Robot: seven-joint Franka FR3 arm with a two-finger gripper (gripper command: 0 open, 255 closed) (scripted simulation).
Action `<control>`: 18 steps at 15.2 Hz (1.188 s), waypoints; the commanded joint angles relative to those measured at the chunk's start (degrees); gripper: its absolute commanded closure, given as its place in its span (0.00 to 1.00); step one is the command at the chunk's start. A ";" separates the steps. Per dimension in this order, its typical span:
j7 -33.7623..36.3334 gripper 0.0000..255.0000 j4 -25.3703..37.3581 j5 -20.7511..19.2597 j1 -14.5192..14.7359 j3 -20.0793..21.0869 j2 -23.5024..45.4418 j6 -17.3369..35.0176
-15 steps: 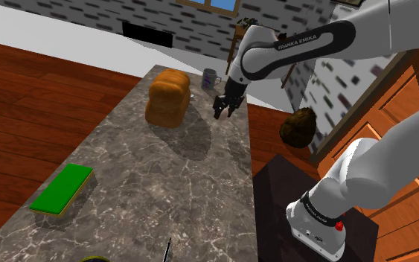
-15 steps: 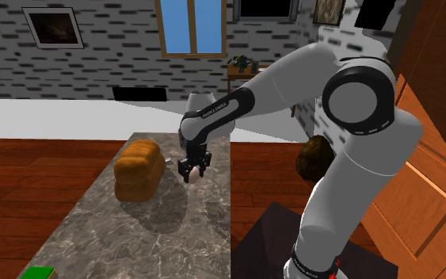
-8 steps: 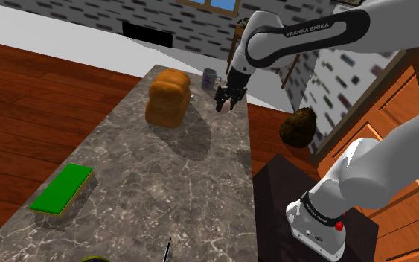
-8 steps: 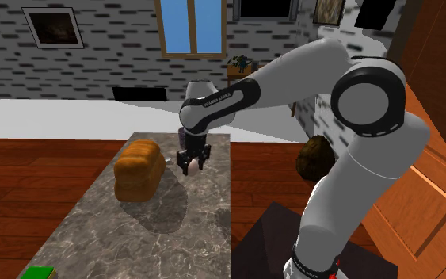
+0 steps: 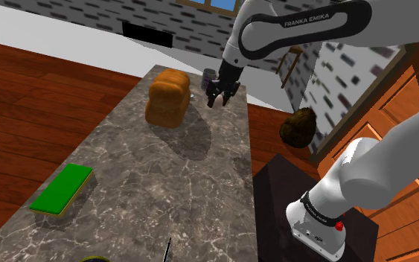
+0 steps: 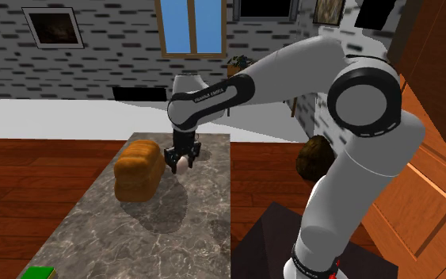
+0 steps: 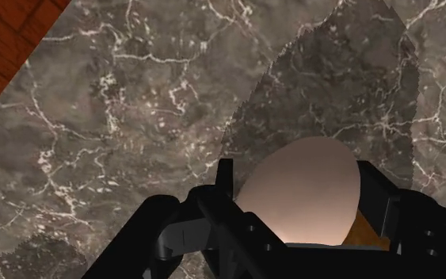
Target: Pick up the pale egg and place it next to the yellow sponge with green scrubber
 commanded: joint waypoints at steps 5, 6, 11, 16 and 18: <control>7.51 1.00 6.98 -0.04 3.10 4.32 6.44 0.54; 8.80 1.00 8.41 -0.21 3.63 4.98 7.72 0.56; 15.22 1.00 16.57 -1.70 6.34 7.87 14.65 0.14; 21.47 1.00 26.60 -4.08 9.41 9.94 22.53 -1.40; 23.85 1.00 31.25 -5.19 10.79 10.54 25.99 -2.40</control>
